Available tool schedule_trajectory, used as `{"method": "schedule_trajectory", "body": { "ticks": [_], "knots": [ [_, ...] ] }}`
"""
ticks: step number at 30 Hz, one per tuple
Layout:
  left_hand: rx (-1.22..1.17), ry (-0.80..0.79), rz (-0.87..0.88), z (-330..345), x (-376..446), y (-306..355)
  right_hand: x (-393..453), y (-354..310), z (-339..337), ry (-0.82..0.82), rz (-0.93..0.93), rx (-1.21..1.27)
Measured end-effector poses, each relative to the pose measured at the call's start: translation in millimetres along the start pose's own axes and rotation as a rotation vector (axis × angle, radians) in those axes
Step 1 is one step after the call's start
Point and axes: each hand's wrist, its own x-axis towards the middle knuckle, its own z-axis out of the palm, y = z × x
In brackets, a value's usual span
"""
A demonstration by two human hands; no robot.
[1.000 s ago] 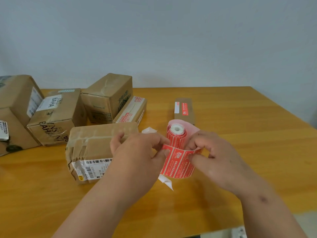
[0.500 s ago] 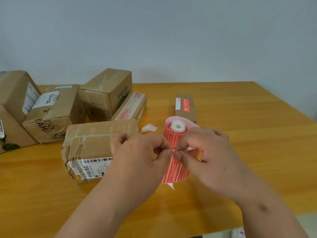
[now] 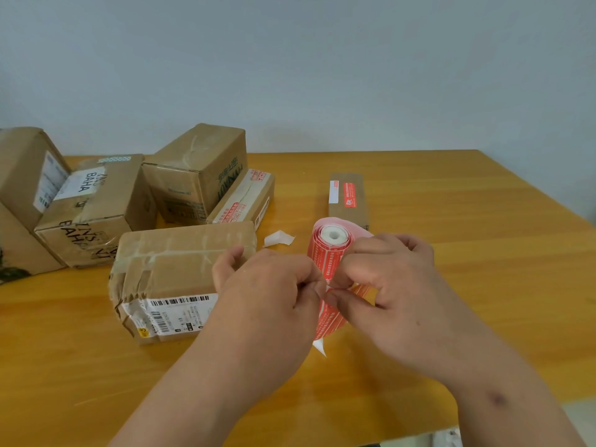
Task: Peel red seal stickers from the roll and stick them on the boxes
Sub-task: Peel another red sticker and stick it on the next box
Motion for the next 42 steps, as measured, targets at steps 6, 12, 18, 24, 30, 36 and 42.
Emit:
{"method": "schedule_trajectory", "body": {
  "ticks": [6, 12, 18, 24, 30, 36, 42],
  "knots": [
    [-0.037, -0.003, 0.006, -1.6, 1.1, -0.1, 0.5, -0.5, -2.0, 0.018, -0.024, -0.015],
    [-0.046, -0.020, -0.013, -4.6, 3.5, 0.0, 0.5, -2.1, -2.8, 0.054, -0.030, -0.022],
    [-0.059, -0.077, -0.036, -7.8, 4.0, 0.9, 1.9, -2.2, -6.5, -0.012, 0.047, 0.071],
    [-0.167, -0.020, -0.064, -11.1, 3.6, 6.7, 7.5, 3.0, -6.7, -0.074, 0.084, 0.164],
    [-0.277, 0.029, -0.076, -11.7, 2.3, 8.4, 6.2, 4.6, -3.7, -0.023, 0.062, 0.171],
    [-0.377, -0.006, -0.126, -12.0, 3.1, 11.1, 2.9, 2.0, -6.1, -0.013, 0.068, 0.184],
    [-0.406, -0.023, -0.133, -18.3, 1.3, 16.2, 6.7, 5.8, -8.7, -0.140, 0.149, 0.318]
  ]
}}
